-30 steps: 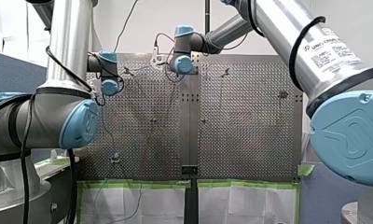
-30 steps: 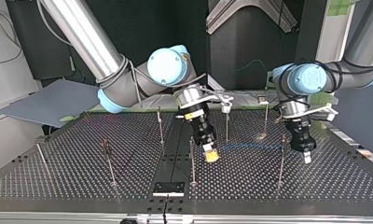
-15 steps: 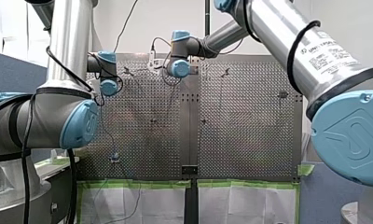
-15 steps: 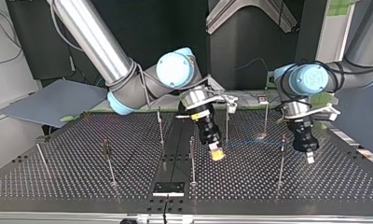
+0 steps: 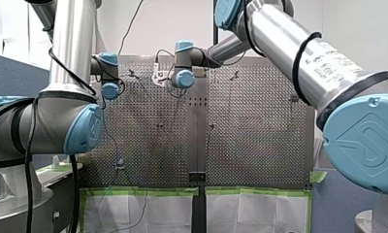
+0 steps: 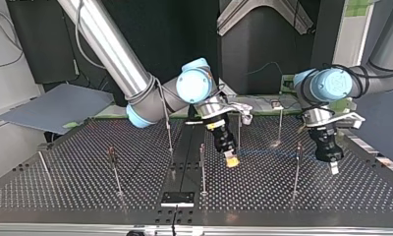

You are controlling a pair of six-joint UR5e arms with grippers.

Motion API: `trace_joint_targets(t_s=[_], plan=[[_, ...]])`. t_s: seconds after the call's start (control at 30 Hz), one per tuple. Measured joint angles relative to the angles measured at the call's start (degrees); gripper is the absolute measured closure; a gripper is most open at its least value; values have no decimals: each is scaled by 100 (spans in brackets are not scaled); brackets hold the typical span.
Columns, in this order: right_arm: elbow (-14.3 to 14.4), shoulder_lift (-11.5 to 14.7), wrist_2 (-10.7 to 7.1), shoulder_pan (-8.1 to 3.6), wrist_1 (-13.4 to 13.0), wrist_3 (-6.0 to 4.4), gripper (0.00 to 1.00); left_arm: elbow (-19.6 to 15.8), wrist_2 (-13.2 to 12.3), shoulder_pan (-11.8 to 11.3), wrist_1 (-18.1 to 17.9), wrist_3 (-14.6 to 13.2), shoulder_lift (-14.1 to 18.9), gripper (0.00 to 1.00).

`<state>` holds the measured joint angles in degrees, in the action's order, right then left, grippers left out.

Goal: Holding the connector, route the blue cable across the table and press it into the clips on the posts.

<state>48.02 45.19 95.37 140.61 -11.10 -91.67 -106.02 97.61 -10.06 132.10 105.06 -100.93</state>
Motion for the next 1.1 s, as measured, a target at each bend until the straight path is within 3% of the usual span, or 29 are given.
trace_joint_targets(t_s=[0.23,0.47,0.5,0.53,0.6,0.63,0.7,0.73,0.77,0.8,0.83,0.9,1.1], plan=[[-339,-54,0,-41,50,-2,100,-20,-128,-31,-98,61,0,100],[-495,-59,-9,-65,83,-1,100,-41,-142,-41,-89,72,1,100],[-499,-59,-11,-66,87,-2,100,-52,-131,-43,-64,71,2,89],[-499,-59,-13,-68,92,-2,100,-61,-114,-44,-39,70,3,89],[-493,-59,-15,-70,103,-1,100,-75,-56,-45,33,69,8,60],[-490,-59,-16,-71,109,-1,100,-80,-24,-45,71,71,11,60],[-483,-62,-20,-71,121,-1,100,-87,73,-46,171,97,31,35],[-478,-63,-22,-70,125,-1,100,-90,121,-46,214,121,47,35],[-475,-63,-23,-69,128,-1,100,-97,181,-46,264,160,73,20],[-472,-62,-24,-69,130,-1,100,-106,211,-46,290,194,99,12],[-469,-61,-25,-68,132,-1,100,-120,227,-45,309,232,130,12],[-469,-61,-25,-70,137,-1,100,-162,238,-45,354,322,215,0],[-454,-61,-26,-71,145,-1,100,-298,107,-44,554,540,476,0]])
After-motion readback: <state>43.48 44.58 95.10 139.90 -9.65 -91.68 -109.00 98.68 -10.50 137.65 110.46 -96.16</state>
